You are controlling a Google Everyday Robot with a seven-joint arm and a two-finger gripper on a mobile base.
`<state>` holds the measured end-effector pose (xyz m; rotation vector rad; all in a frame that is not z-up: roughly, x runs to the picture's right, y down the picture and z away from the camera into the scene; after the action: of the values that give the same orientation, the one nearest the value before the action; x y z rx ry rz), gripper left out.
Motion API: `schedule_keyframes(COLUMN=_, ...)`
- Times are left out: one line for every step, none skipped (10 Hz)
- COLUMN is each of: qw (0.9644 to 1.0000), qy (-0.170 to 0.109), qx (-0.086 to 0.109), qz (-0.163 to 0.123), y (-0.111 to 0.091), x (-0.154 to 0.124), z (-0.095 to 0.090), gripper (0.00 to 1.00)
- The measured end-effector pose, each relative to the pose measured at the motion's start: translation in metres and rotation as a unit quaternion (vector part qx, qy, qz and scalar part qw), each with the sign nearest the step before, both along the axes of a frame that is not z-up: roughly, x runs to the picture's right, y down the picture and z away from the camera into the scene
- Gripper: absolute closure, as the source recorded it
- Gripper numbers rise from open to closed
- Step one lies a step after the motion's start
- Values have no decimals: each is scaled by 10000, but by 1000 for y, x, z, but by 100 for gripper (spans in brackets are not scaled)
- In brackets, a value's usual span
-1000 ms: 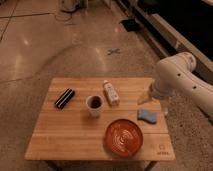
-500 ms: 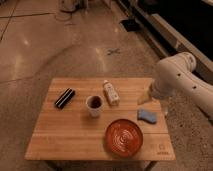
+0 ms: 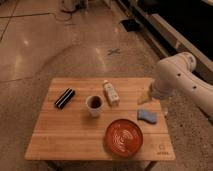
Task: Place the white sponge in the ceramic bowl
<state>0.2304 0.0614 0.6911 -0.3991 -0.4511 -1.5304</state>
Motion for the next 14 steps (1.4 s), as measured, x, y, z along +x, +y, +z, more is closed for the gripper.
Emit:
schedule_keyframes(qw=10000, qy=0, qx=0, qz=0, y=0, x=0, z=0, gripper=20)
schedule_keyframes(qw=10000, qy=-3, qx=1, qz=-3, y=0, x=0, z=0, gripper=20)
schedule_keyframes(qw=10000, qy=-11, qx=4, qz=-14, y=0, x=0, z=1, gripper=20)
schedule_keyframes(qw=9999, qy=-57, qx=36, qz=-132, y=5, x=0, z=8, gripper=20)
schedule_keyframes(qw=9996, qy=-101, qx=31, qz=-279, y=16, x=1, z=21, gripper=20)
schedule_keyframes(qw=9990, qy=-149, qx=13, qz=-418, y=29, x=3, z=36, gripper=20)
schedule_keyframes(qw=9984, qy=-196, qx=0, qz=-538, y=41, x=6, z=50, gripper=20)
schedule_keyframes(qw=9976, qy=-244, qx=-24, qz=-641, y=53, x=9, z=65, gripper=20)
schedule_keyframes(qw=9970, qy=-281, qx=-41, qz=-723, y=61, x=12, z=79, gripper=20)
schedule_keyframes(qw=9962, qy=-314, qx=-73, qz=-811, y=68, x=15, z=95, gripper=20)
schedule_keyframes(qw=9955, qy=-337, qx=-115, qz=-883, y=74, x=19, z=111, gripper=20)
schedule_keyframes(qw=9950, qy=-346, qx=-152, qz=-926, y=78, x=23, z=124, gripper=20)
schedule_keyframes(qw=9946, qy=-356, qx=-189, qz=-961, y=81, x=27, z=136, gripper=20)
schedule_keyframes(qw=9939, qy=-385, qx=-225, qz=-1007, y=82, x=30, z=149, gripper=20)
